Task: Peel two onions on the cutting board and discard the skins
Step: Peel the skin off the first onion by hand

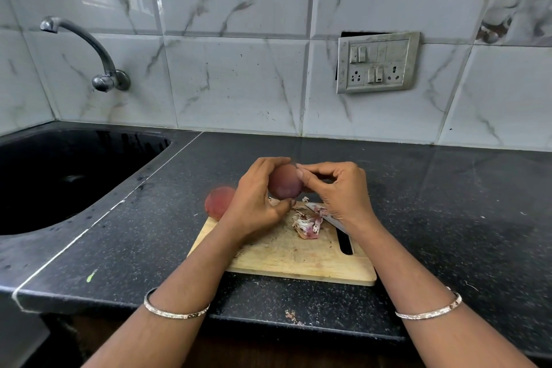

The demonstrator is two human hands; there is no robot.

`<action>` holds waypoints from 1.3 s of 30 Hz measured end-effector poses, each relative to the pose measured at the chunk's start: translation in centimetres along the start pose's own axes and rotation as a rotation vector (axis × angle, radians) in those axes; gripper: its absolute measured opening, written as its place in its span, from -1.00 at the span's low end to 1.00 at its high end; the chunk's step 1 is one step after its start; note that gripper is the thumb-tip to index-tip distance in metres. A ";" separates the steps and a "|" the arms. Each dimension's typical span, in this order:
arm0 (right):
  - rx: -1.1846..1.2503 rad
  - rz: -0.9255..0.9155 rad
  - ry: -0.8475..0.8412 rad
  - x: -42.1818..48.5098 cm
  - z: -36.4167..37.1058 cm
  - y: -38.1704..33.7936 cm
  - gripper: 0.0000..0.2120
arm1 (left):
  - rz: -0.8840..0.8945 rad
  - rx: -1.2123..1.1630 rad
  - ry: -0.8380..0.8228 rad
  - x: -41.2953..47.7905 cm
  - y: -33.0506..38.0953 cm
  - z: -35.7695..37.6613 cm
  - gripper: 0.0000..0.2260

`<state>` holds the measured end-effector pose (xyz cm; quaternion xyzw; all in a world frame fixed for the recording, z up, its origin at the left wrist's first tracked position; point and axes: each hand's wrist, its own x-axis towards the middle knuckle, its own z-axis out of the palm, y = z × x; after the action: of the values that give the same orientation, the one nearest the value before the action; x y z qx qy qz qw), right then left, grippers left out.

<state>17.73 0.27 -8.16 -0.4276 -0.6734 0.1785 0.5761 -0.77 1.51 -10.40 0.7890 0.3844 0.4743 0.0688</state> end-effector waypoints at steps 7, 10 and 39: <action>-0.123 -0.088 -0.004 -0.1 0.2 0.0 -0.92 | -0.001 0.006 -0.038 -0.2 -0.3 -0.1 -0.36; -0.183 -0.119 0.015 -0.2 0.4 0.1 -0.92 | 0.000 0.013 -0.039 -0.2 -0.3 0.0 -0.36; 0.189 0.154 0.040 0.4 -0.1 -0.1 -0.78 | -0.035 -0.030 0.032 -0.1 0.3 -0.1 -0.36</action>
<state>17.84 0.48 -7.85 -0.4255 -0.6071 0.2762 0.6116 -0.75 1.24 -10.26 0.7734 0.3920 0.4913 0.0825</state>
